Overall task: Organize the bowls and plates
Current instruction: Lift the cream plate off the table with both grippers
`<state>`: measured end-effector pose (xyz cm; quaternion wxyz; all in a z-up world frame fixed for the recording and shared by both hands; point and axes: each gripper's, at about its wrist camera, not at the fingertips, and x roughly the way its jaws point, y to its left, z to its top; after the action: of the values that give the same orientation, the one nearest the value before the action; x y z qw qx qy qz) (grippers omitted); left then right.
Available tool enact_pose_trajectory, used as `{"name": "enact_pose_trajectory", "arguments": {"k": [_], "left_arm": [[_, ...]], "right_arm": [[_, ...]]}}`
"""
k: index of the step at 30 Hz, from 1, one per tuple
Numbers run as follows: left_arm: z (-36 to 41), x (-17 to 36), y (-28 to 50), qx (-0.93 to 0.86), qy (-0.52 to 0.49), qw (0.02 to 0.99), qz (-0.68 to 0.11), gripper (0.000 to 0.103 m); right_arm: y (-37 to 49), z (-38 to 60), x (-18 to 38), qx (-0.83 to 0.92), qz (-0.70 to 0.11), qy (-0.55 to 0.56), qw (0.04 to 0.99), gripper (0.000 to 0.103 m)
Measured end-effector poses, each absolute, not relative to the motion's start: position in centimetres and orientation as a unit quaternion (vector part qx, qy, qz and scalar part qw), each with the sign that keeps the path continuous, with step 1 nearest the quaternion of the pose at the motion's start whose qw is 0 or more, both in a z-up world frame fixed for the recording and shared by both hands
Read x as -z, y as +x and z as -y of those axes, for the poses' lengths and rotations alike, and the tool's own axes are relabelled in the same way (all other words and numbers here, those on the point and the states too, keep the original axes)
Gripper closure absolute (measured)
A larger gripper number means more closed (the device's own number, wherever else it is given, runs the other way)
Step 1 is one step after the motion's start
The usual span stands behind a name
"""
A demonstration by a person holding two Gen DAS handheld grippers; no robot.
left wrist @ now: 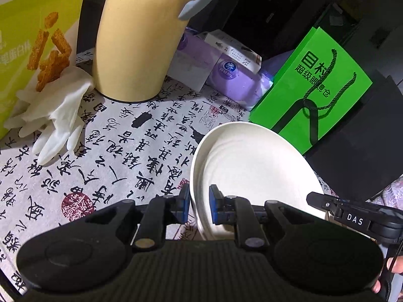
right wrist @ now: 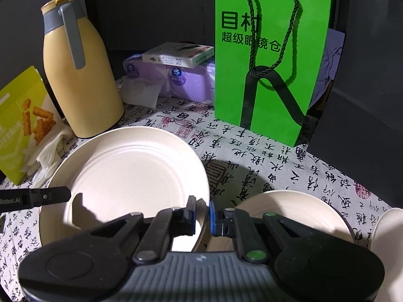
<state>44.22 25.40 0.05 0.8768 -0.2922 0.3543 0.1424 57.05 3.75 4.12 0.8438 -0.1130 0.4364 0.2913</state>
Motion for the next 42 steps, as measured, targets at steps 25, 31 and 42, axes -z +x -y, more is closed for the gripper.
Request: {"name": "enact_pose_trajectory", "arguments": {"k": [25,31,42], "left_arm": [[-23.3,-4.4,39.9,-0.141,-0.282,0.889,-0.332,0.087],[-22.8,-5.2,38.7,-0.14,-0.281,0.891,-0.328,0.087],[-21.4,-6.4,35.9,-0.138,-0.276,0.895,-0.322,0.087]], "right_arm": [[52.2,-0.9,-8.7,-0.295,-0.408,-0.084,0.86,0.094],[50.9,-0.1,-9.5,-0.296,-0.404,-0.077,0.862,0.094],[48.0,1.5,-10.7,-0.295,-0.399,-0.068,0.865,0.094]]}}
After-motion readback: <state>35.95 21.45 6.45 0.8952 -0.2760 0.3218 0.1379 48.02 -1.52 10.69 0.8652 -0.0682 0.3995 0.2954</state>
